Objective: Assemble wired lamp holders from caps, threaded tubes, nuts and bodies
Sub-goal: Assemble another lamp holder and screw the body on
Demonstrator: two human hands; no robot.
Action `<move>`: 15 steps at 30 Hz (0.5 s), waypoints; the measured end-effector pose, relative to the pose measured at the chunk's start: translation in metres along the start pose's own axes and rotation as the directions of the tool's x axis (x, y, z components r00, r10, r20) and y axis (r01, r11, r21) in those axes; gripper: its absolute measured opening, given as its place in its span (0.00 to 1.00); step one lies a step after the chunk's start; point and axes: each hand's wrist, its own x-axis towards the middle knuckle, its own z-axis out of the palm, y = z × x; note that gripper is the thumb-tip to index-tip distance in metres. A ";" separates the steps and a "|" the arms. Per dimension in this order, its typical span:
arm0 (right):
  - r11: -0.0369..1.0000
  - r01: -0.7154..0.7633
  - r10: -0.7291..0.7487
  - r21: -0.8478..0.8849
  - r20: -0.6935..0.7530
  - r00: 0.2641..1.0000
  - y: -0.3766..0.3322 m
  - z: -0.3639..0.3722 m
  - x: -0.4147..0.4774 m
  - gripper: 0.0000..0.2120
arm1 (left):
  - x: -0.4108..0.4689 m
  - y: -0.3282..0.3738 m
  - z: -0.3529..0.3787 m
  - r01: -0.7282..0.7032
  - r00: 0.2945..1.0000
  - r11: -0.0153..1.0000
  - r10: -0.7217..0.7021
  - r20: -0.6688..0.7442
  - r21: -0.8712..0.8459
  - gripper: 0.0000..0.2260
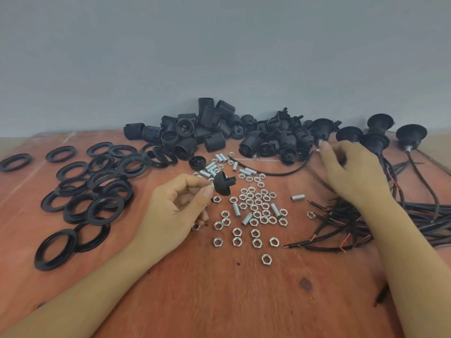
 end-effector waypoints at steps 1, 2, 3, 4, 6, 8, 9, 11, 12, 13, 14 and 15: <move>0.995 -0.064 0.063 -0.075 -0.010 0.998 0.001 -0.004 0.000 0.18 | 0.000 0.000 0.000 -0.003 1.000 1.000 0.003 0.001 0.001 0.08; 0.977 -0.131 0.126 -0.169 -0.041 0.991 0.004 -0.008 0.001 0.21 | 0.000 0.001 0.000 -0.004 1.000 1.000 0.004 0.001 0.001 0.08; 0.948 -0.198 0.187 -0.247 -0.068 0.980 0.007 -0.012 0.002 0.22 | 0.000 0.001 0.000 -0.004 1.000 1.000 0.004 0.002 0.002 0.08; 0.916 -0.267 0.256 -0.300 -0.075 0.964 0.010 -0.016 0.004 0.24 | 0.000 0.001 0.000 -0.003 1.000 1.000 0.003 0.002 0.001 0.08; 0.851 -0.376 0.400 -0.365 -0.012 0.916 0.014 -0.019 0.008 0.32 | -0.001 0.001 0.000 -0.002 1.000 1.000 0.002 0.004 0.003 0.08; 0.813 -0.397 0.460 -0.425 0.053 0.886 0.017 -0.018 0.010 0.36 | -0.001 0.001 0.000 0.002 1.000 1.000 -0.002 0.011 0.011 0.08; 0.808 -0.385 0.456 -0.446 0.059 0.888 0.018 -0.016 0.012 0.35 | -0.002 0.001 0.000 0.001 1.000 1.000 -0.001 0.015 0.016 0.08; 0.806 -0.353 0.423 -0.474 0.046 0.905 0.019 -0.012 0.016 0.28 | -0.002 0.000 0.000 -0.005 1.000 1.000 0.005 0.019 0.020 0.08; 0.803 -0.342 0.414 -0.488 0.044 0.909 0.019 -0.010 0.019 0.24 | -0.001 0.000 0.000 -0.008 1.000 1.000 0.007 0.020 0.019 0.08; 0.798 -0.337 0.415 -0.499 0.051 0.908 0.018 -0.008 0.022 0.22 | -0.001 0.000 0.000 -0.010 1.000 1.000 0.010 0.020 0.018 0.08; 0.795 -0.337 0.424 -0.504 0.065 0.903 0.018 -0.006 0.025 0.21 | -0.001 0.000 -0.001 -0.013 1.000 1.000 0.013 0.023 0.018 0.08; 0.795 -0.340 0.435 -0.503 0.080 0.897 0.018 -0.005 0.028 0.21 | -0.001 -0.001 -0.001 -0.017 1.000 1.000 0.017 0.027 0.019 0.08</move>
